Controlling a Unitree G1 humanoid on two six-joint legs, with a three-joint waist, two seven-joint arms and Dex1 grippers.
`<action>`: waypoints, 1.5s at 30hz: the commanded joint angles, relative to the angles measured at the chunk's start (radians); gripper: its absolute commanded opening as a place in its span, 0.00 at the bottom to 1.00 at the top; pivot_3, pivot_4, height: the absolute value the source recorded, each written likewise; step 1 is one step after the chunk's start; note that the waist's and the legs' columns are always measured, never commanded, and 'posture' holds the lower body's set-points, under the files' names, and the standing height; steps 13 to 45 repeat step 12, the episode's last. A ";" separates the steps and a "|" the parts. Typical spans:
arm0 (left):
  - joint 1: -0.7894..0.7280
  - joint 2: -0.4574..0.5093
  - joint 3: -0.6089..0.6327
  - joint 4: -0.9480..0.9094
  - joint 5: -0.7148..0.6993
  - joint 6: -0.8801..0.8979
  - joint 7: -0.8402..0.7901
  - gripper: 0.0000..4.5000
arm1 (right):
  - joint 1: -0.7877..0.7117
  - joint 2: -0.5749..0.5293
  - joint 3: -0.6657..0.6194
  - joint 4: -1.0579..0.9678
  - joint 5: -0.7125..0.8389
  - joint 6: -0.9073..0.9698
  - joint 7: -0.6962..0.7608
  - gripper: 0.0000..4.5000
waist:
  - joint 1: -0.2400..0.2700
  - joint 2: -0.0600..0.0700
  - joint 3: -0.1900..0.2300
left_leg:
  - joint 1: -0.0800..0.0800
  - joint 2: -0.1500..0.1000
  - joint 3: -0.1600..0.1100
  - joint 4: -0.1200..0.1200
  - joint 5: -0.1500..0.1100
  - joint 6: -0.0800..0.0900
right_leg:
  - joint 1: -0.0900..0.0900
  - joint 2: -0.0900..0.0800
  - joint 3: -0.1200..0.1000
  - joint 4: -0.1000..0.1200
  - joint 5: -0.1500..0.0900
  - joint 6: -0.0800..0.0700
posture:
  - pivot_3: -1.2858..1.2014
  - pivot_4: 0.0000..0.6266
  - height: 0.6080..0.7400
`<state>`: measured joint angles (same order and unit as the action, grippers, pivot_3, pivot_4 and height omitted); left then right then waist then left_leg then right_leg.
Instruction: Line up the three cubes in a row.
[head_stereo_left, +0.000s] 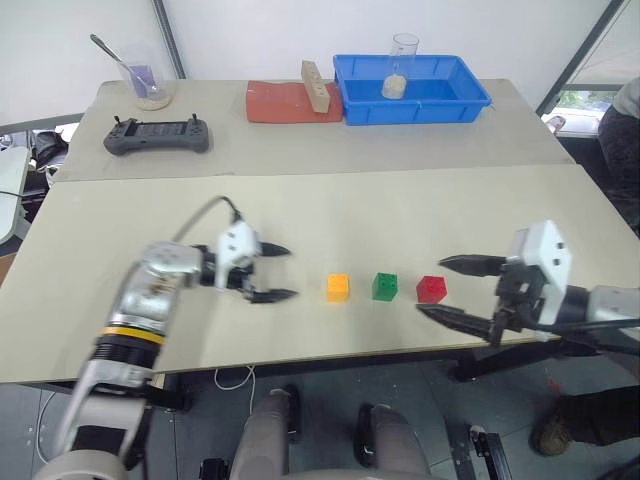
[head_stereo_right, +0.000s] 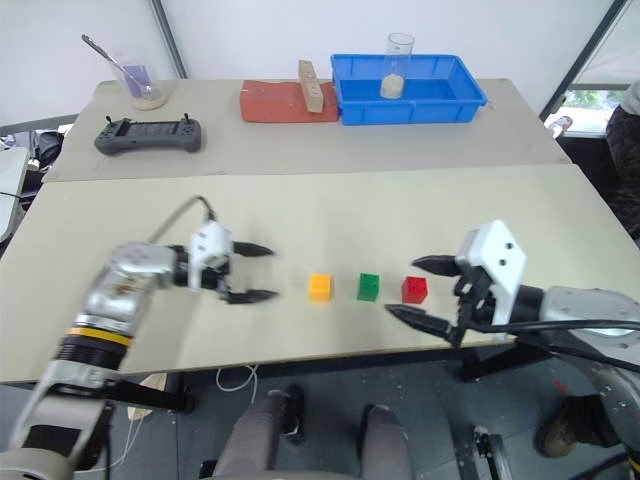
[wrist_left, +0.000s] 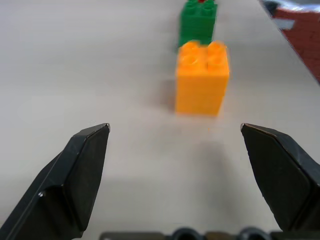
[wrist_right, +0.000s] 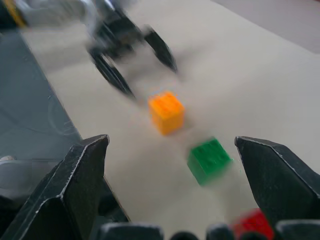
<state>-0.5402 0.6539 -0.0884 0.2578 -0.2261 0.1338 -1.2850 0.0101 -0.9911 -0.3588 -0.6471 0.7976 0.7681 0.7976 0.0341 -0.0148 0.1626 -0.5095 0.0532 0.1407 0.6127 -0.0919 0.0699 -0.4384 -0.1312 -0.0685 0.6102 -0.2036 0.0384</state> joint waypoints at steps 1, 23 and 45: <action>0.008 0.080 0.067 -0.117 -0.040 0.068 0.005 0.99 | 0.045 -0.025 -0.086 0.040 -0.058 -0.075 0.077 1.00 | 0.006 0.000 0.000 | 0.000 0.000 0.000 0.000 0.000 0.000 | 0.000 0.000 0.000 0.000 -0.001 0.001 | 0.52 0.24 1.00; 0.051 0.141 0.104 -0.192 -0.043 0.107 0.052 0.99 | 0.087 -0.017 -0.084 0.108 -0.134 -0.134 0.134 1.00 | 0.009 0.000 0.000 | 0.000 0.000 0.002 -0.006 0.000 0.000 | -0.002 -0.001 0.001 -0.001 -0.002 0.004 | 0.52 0.24 1.00; 0.051 0.141 0.104 -0.192 -0.043 0.107 0.052 0.99 | 0.087 -0.017 -0.084 0.108 -0.134 -0.134 0.134 1.00 | 0.009 0.000 0.000 | 0.000 0.000 0.002 -0.006 0.000 0.000 | -0.002 -0.001 0.001 -0.001 -0.002 0.004 | 0.52 0.24 1.00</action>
